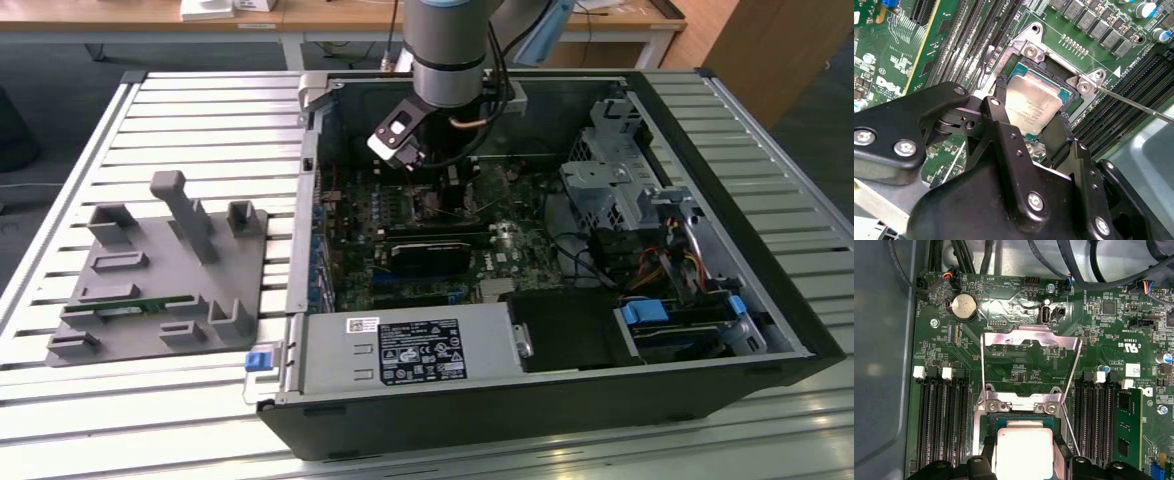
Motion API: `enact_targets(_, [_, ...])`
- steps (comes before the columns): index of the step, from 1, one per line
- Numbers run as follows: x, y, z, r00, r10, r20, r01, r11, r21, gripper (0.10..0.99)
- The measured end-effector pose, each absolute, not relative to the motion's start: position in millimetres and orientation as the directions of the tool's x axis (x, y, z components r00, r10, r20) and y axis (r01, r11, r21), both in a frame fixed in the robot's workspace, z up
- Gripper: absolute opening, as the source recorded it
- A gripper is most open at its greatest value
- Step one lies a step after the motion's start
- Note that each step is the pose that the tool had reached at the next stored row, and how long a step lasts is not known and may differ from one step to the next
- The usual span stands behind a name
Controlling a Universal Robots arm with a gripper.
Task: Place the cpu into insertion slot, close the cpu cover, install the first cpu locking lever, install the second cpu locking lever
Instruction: 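Place the cpu into insertion slot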
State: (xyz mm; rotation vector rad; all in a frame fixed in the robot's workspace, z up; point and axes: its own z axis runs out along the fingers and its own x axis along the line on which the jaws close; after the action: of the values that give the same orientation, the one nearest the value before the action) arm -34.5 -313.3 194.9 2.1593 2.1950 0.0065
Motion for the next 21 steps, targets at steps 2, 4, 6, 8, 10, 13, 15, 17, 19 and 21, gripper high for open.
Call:
enact_targets(2, [-34.6, -313.3, 194.8, -0.015, 0.999, -0.042, 0.999, 0.017, 0.047, 0.537])
enact_targets(4, [-34.5, -313.3, 194.7, -0.015, 0.999, -0.042, 0.999, 0.017, 0.047, 0.537])
enact_targets(6, [-34.5, -313.3, 194.6, -0.015, 0.999, -0.042, 0.999, 0.017, 0.047, 0.537])
enact_targets(8, [-34.5, -313.3, 194.6, -0.015, 0.999, -0.042, 0.999, 0.017, 0.047, 0.537])
enact_targets(10, [-34.5, -313.3, 194.6, -0.015, 0.999, -0.042, 0.999, 0.017, 0.047, 0.537])
enact_targets(13, [-34.5, -313.3, 194.5, -0.015, 0.999, -0.042, 0.999, 0.017, 0.047, 0.545])
enact_targets(15, [-34.5, -313.2, 194.5, -0.015, 0.999, -0.041, 0.999, 0.017, 0.047, 0.612])
enact_targets(17, [-34.5, -312.6, 194.4, -0.015, 0.999, -0.041, 0.999, 0.017, 0.047, 0.612])
enact_targets(19, [-34.5, -311.9, 194.5, -0.014, 0.999, -0.042, 0.999, 0.016, 0.047, 0.612])
enact_targets(21, [-34.5, -311.1, 194.5, -0.014, 0.999, -0.042, 0.999, 0.016, 0.047, 0.612])
